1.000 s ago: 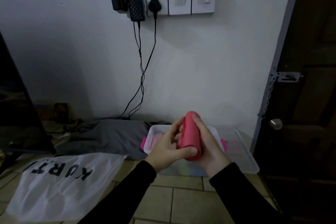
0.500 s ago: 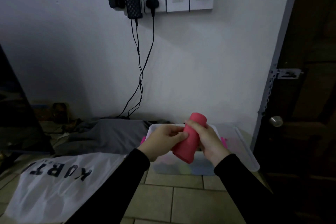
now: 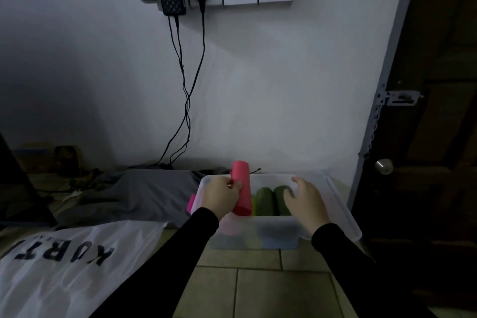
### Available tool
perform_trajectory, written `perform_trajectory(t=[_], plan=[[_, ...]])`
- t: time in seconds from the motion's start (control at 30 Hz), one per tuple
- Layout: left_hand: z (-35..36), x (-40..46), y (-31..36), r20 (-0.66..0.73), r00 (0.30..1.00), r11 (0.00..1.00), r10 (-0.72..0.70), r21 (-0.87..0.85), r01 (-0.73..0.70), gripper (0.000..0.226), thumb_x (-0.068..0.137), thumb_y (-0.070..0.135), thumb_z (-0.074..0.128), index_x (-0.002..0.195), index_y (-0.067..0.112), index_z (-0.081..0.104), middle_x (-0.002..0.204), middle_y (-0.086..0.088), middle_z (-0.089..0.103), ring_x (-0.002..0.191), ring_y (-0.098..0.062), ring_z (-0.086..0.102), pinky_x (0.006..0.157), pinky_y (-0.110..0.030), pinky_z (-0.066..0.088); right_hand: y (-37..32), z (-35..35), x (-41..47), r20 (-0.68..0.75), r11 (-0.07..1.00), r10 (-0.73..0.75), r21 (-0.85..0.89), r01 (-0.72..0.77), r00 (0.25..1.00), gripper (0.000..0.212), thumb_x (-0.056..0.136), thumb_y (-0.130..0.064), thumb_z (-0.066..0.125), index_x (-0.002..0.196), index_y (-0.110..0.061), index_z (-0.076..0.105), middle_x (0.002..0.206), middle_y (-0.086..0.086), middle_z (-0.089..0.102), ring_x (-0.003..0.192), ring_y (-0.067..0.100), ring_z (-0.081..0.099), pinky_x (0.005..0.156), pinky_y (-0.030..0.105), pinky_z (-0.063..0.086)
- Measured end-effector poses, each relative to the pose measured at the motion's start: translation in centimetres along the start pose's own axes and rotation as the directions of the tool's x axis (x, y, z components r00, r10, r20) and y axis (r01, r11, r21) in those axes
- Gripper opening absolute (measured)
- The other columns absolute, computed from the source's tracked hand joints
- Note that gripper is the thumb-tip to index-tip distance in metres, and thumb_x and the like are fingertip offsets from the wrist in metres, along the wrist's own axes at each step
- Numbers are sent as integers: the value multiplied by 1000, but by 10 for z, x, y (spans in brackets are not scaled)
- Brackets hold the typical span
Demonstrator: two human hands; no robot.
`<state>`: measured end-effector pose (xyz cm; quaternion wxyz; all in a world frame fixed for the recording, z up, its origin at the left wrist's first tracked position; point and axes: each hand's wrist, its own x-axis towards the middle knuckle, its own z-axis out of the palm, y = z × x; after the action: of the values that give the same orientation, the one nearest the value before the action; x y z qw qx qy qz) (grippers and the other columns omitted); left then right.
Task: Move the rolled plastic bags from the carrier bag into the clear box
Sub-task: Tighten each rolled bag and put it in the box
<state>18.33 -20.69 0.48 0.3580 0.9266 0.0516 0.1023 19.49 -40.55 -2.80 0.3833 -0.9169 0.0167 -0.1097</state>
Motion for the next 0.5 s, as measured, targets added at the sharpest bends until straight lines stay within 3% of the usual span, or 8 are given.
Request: perform_trajectory(t=[0.13,0.23,0.4,0.5], plan=[[21,4,-1,92,992,986,-88,147,74,32,96,34,48,91,9,67,79,-6,71,75,-22,66,70,-30,54,9,9,2,55,997,76,-13,-75,996,53,94,-18,45,144,-10,30,134,14,49,118,26,52,92,32,46],[27,1,7,109,993,931,-44,364,1,37,99,36,40,102,9,65,95,-7,70,91,-24,66,70,-26,43,11,10,7,62,994,105,4,-106,993,53,92,-12,44,143,-7,30,131,16,51,113,28,54,88,32,47],[32,-6,22,141,989,831,37,546,-109,22,101,22,34,89,16,50,115,-11,64,107,-30,61,75,-28,45,15,14,7,50,994,112,12,-113,992,61,92,-15,43,149,-11,22,143,13,44,125,27,49,98,34,44],[36,-1,21,206,976,743,74,641,-192,28,102,22,30,115,14,54,118,-13,63,109,-32,60,90,-36,43,16,16,8,21,994,113,7,-113,993,60,91,-15,43,148,-11,25,140,13,48,122,28,51,98,34,45]])
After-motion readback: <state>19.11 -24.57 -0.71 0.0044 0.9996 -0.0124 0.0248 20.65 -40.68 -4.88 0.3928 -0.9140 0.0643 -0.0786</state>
